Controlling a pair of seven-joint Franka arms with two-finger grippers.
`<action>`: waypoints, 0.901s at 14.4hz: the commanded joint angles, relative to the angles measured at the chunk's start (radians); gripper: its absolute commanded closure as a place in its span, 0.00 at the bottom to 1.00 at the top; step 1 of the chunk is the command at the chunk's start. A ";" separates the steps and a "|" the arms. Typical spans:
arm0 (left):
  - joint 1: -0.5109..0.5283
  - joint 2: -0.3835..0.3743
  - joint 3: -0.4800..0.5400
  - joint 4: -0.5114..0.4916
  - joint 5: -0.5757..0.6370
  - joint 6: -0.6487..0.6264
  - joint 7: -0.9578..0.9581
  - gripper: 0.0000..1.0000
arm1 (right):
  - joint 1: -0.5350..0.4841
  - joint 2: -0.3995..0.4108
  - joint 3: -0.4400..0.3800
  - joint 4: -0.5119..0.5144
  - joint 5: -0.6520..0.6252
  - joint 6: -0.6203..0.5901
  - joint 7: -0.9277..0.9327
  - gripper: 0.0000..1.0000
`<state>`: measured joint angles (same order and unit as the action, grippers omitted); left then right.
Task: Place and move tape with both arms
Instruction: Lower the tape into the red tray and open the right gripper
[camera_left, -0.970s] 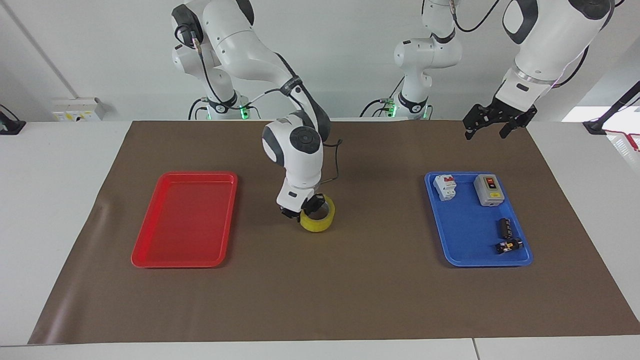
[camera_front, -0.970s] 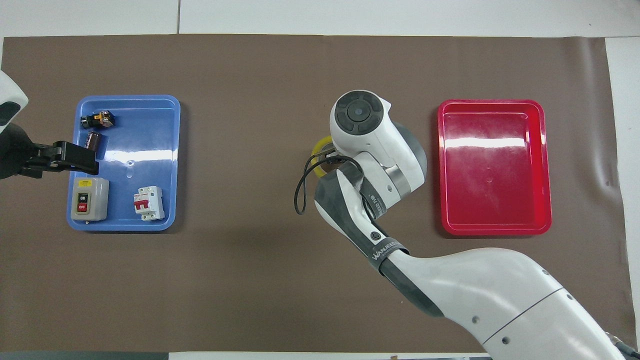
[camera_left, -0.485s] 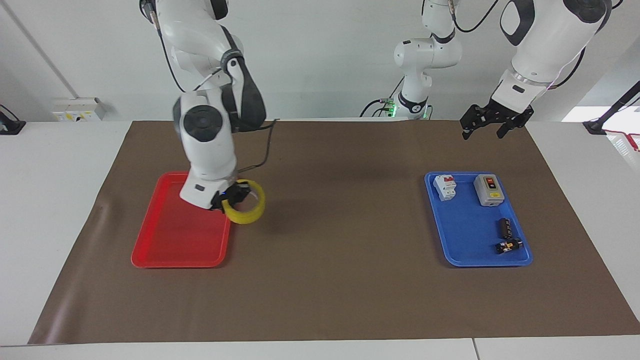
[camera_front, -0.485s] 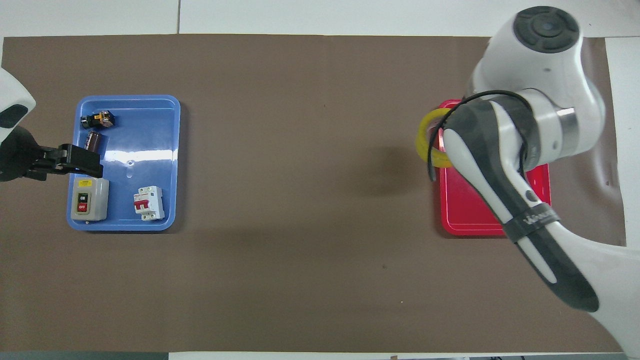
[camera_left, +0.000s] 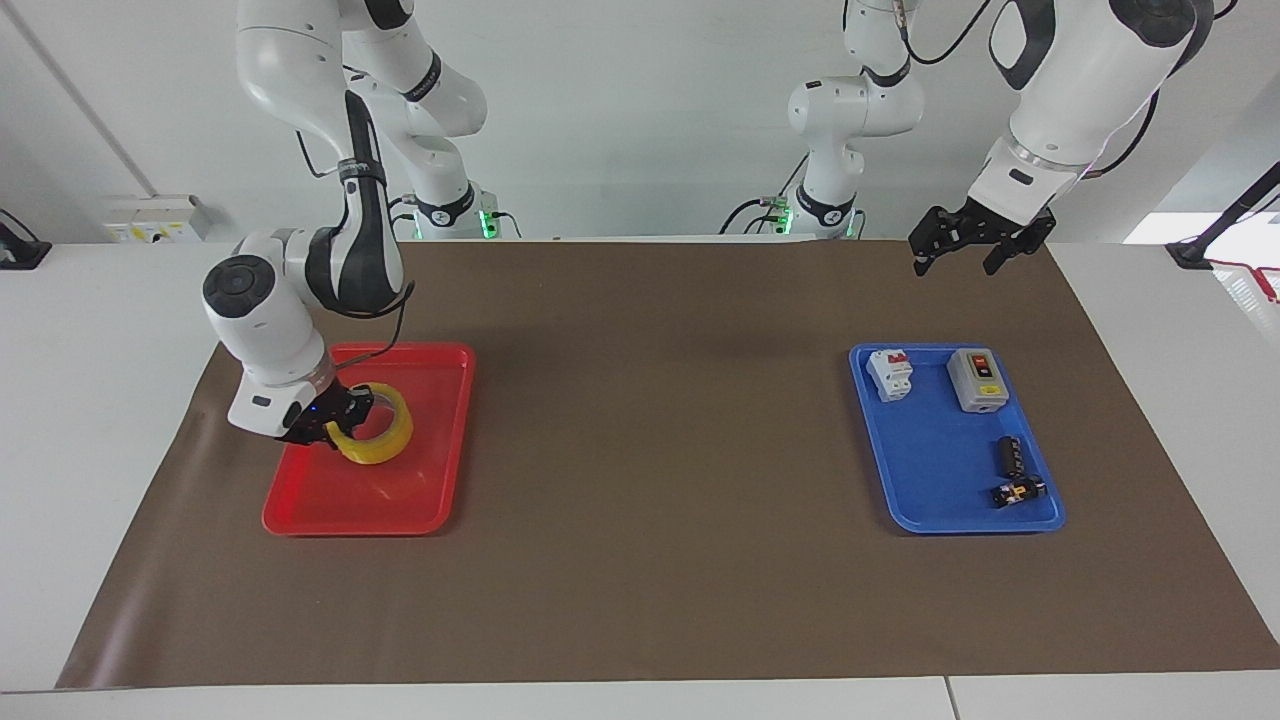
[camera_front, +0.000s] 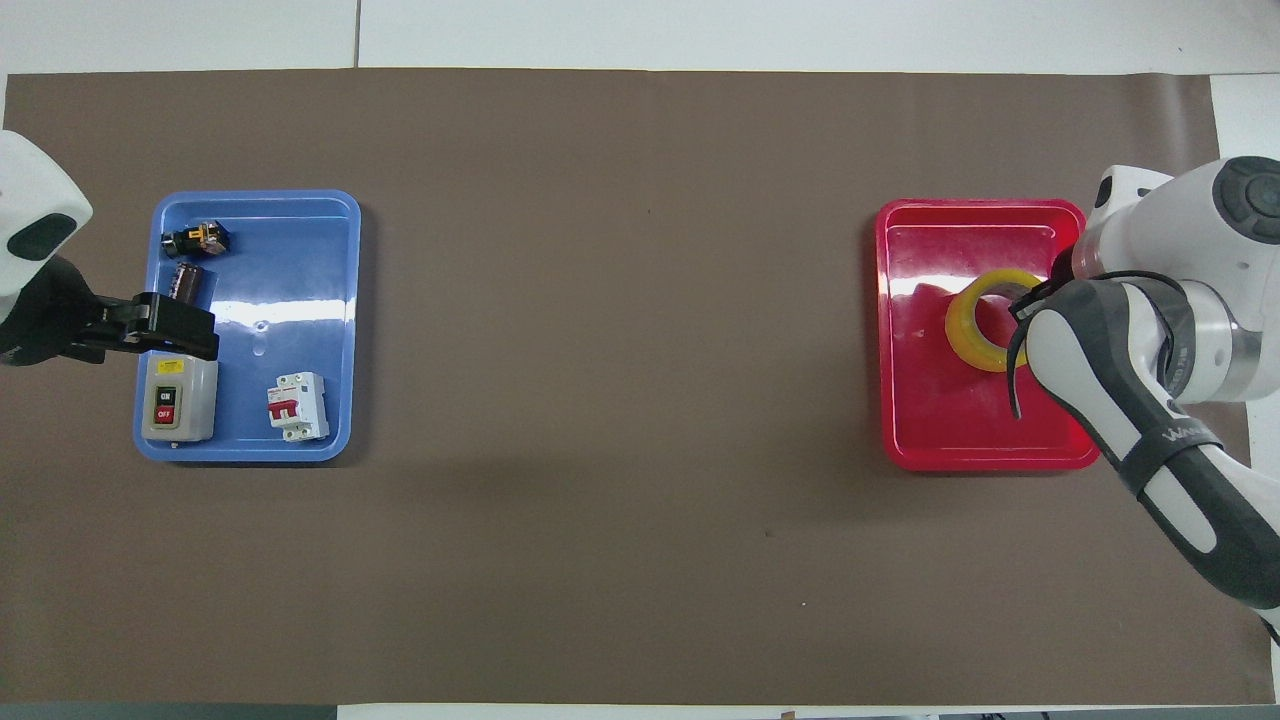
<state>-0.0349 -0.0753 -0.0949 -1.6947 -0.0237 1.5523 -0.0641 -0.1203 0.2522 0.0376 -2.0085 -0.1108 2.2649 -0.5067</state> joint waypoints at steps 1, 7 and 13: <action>-0.003 -0.004 0.006 0.012 -0.002 -0.018 -0.003 0.00 | -0.015 -0.065 0.016 -0.090 0.010 0.071 -0.016 1.00; -0.003 -0.009 0.015 0.027 -0.001 -0.017 0.004 0.00 | -0.012 -0.067 0.016 -0.171 0.011 0.195 0.019 1.00; 0.000 -0.008 0.012 0.016 -0.001 -0.020 0.000 0.00 | -0.025 -0.054 0.015 -0.174 0.011 0.208 -0.013 1.00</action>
<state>-0.0344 -0.0753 -0.0891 -1.6718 -0.0237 1.5472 -0.0641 -0.1245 0.2211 0.0439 -2.1546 -0.1075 2.4564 -0.4997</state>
